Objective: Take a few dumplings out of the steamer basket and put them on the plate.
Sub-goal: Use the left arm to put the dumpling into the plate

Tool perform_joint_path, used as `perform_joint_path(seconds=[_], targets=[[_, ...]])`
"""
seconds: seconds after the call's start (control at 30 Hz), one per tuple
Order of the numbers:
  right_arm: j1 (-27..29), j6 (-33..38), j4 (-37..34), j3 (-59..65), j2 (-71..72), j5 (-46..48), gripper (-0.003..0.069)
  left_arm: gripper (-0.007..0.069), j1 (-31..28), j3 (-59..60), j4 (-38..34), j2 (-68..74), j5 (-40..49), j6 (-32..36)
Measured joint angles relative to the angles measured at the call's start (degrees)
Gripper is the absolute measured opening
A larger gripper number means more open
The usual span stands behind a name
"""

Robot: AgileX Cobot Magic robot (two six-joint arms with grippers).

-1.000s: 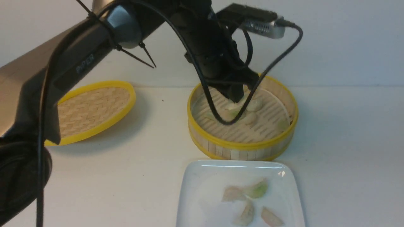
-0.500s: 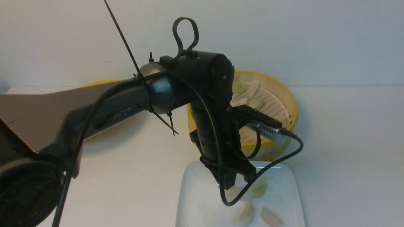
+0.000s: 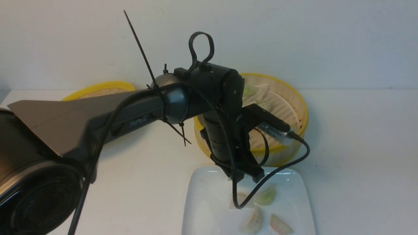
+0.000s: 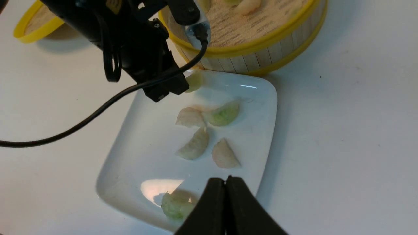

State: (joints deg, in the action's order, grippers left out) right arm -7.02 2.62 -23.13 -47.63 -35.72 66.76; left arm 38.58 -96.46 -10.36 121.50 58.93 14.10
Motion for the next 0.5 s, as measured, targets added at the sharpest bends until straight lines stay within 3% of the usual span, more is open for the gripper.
perform_joint_path(seconds=[0.33,0.43,0.5], targets=[[0.0,0.06,-0.35,0.0,0.0,0.32,-0.0015,0.0337,0.0,-0.47,0.6,-0.28,-0.02,-0.08],[0.0,0.06,-0.42,0.0,0.0,0.26,-0.0015,0.0326,0.0,-2.58,1.52,-1.29,2.83,-1.03],[0.0,0.06,-0.52,-0.24,-0.33,0.26,-0.0015,0.0275,0.0,-4.4,2.7,-3.04,5.33,-2.15]])
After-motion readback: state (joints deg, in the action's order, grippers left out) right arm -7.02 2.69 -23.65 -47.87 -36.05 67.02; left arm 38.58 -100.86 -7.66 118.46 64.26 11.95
